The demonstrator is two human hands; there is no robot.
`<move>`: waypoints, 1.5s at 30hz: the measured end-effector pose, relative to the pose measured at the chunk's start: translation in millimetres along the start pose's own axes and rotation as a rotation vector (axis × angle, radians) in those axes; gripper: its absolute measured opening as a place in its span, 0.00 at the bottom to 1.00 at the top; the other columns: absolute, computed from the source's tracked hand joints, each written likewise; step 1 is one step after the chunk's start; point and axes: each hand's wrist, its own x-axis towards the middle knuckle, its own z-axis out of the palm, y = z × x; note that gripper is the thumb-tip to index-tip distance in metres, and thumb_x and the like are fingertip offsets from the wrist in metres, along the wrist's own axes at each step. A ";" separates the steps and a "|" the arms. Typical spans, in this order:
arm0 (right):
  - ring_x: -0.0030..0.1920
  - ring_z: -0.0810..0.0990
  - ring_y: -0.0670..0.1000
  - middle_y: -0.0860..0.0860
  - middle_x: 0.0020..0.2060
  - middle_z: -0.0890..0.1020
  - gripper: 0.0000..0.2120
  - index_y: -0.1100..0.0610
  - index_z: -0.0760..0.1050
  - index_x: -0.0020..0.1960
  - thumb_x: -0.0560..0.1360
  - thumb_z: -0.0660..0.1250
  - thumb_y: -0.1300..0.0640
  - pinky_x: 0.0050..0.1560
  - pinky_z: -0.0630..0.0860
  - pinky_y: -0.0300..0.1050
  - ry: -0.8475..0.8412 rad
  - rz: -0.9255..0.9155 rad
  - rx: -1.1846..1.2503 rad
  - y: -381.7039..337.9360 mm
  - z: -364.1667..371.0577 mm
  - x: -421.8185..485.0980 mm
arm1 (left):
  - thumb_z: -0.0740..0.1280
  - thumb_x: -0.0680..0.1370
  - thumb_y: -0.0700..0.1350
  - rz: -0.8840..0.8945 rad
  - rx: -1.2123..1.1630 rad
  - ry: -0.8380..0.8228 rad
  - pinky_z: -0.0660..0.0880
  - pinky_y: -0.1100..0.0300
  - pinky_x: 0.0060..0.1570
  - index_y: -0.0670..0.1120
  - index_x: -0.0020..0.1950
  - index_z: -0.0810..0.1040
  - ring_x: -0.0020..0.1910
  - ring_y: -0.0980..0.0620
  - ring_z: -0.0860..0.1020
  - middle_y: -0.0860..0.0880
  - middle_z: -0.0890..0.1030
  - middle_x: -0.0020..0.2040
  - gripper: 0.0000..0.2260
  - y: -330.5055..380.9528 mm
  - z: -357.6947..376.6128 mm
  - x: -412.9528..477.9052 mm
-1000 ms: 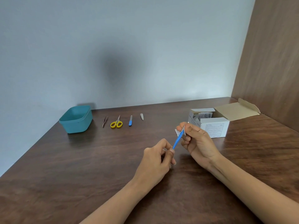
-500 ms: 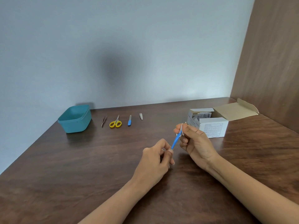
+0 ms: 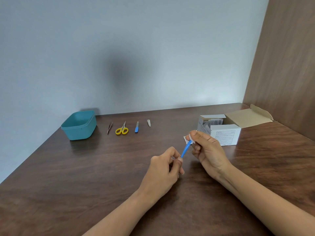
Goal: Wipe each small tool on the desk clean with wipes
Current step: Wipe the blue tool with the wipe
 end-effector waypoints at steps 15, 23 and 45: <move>0.27 0.65 0.43 0.53 0.38 0.77 0.12 0.59 0.84 0.38 0.63 0.73 0.50 0.31 0.64 0.35 -0.056 -0.013 -0.159 7.9 5.4 -8.1 | 0.65 0.79 0.41 -0.002 -0.042 0.037 0.76 0.64 0.36 0.44 0.42 0.72 0.28 0.57 0.79 0.51 0.83 0.33 0.06 1.4 -1.4 0.0; 0.28 0.64 0.45 0.55 0.36 0.80 0.16 0.64 0.83 0.44 0.63 0.74 0.52 0.31 0.65 0.34 -0.105 -0.034 -0.268 11.1 9.1 -12.7 | 0.66 0.77 0.37 0.022 -0.036 0.049 0.71 0.74 0.35 0.48 0.39 0.69 0.30 0.62 0.79 0.51 0.83 0.33 0.10 2.9 -2.0 0.8; 0.28 0.66 0.43 0.50 0.40 0.84 0.13 0.60 0.80 0.50 0.70 0.67 0.54 0.33 0.66 0.35 -0.131 0.103 -0.081 4.6 5.6 -6.7 | 0.64 0.79 0.42 0.016 -0.072 0.059 0.73 0.67 0.33 0.44 0.42 0.73 0.29 0.54 0.78 0.51 0.82 0.32 0.06 4.1 -2.3 -1.5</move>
